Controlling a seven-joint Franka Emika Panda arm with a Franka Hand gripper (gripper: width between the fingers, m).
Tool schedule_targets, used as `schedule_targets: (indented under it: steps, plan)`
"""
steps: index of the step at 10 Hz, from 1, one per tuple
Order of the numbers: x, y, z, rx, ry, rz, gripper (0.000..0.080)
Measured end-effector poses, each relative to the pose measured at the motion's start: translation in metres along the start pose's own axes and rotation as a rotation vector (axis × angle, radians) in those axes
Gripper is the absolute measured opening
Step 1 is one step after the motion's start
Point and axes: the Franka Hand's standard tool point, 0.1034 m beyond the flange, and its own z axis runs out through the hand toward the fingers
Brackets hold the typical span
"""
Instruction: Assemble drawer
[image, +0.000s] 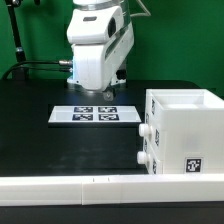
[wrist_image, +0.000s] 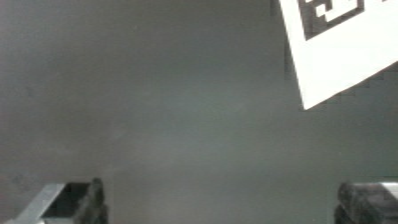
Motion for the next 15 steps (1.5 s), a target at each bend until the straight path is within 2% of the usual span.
schedule_targets:
  steps: [3,6,8,11,15]
  plan:
    - [-0.001,0.000,0.000,0.000,0.000,0.002,0.0648]
    - [-0.001,-0.017,-0.017,-0.036,-0.026,0.131,0.0648]
    - [-0.004,-0.017,-0.023,-0.054,-0.027,0.142,0.0648]
    - [-0.001,-0.013,-0.032,-0.061,-0.025,0.166,0.0648]
    - [0.000,-0.012,-0.031,-0.060,-0.023,0.170,0.0648]
